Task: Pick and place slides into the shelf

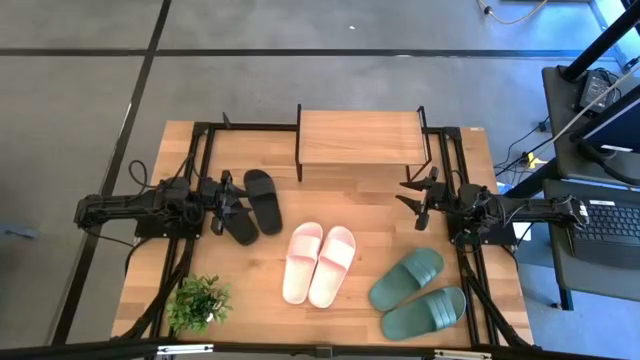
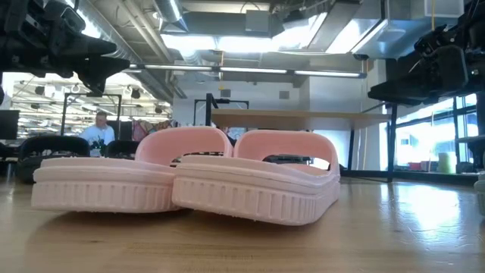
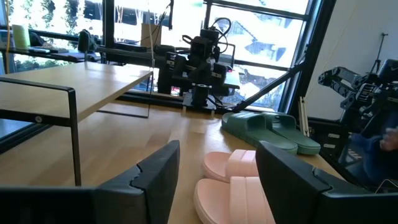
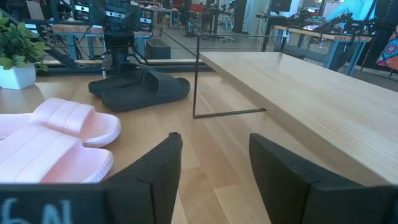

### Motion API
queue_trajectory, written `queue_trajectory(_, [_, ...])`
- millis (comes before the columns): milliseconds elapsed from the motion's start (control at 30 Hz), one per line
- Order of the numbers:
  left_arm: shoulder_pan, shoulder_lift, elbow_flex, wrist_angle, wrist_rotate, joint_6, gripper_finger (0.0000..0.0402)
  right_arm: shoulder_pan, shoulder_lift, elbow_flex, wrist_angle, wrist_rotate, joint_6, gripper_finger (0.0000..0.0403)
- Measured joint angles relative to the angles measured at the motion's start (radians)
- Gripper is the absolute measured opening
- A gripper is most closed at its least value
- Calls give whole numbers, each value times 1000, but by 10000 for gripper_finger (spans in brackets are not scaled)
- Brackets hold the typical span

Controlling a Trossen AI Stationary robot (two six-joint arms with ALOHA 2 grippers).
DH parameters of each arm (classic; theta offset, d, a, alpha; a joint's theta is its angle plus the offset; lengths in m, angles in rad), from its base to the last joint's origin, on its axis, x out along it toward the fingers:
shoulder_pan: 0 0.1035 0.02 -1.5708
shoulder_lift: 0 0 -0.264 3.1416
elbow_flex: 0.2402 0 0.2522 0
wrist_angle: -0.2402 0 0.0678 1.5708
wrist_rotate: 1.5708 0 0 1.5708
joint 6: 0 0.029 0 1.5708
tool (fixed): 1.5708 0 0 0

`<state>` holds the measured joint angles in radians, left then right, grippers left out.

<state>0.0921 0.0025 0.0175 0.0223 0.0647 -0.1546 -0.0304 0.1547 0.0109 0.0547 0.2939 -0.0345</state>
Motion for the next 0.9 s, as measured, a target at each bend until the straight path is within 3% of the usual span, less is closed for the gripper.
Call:
queue_trajectory(733, [0, 0, 0, 0, 0, 0, 204, 0, 0, 0, 0, 0, 8, 188])
queue_trajectory(900, [0, 0, 0, 0, 0, 0, 204, 0, 0, 0, 0, 0, 130, 188])
